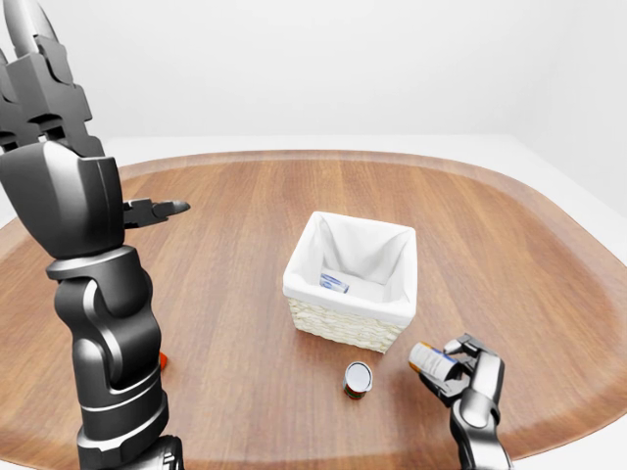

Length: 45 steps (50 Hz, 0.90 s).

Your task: Pick up the alphabet soup and the cream cheese box, and put them in the basket.

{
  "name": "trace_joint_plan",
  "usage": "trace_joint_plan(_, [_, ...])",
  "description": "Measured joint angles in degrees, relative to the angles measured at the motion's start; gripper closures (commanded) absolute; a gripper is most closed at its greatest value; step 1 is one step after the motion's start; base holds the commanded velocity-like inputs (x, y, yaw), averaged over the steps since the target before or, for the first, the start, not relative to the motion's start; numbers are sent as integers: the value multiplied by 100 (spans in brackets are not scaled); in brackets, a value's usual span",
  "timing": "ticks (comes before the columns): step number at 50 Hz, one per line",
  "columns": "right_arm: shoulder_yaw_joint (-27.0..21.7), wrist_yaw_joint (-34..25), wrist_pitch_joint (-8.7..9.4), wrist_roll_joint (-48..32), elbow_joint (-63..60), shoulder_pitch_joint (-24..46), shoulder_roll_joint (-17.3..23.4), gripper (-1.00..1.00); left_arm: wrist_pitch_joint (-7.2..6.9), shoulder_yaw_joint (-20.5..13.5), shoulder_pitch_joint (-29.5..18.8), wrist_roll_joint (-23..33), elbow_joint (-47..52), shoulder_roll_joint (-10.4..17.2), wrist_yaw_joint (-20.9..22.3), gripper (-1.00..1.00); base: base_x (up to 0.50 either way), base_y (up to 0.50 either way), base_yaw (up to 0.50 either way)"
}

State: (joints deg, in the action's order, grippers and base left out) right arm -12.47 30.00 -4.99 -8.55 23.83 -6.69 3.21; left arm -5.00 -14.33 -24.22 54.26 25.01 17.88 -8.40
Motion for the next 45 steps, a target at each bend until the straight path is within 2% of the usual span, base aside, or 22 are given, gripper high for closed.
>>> trace_joint_plan(45, [-426, 0, 0, 401, -1267, 90, -13, 100, 0, -4, 17, -41, 25, -7, -14, -100, 0, 0, 0])
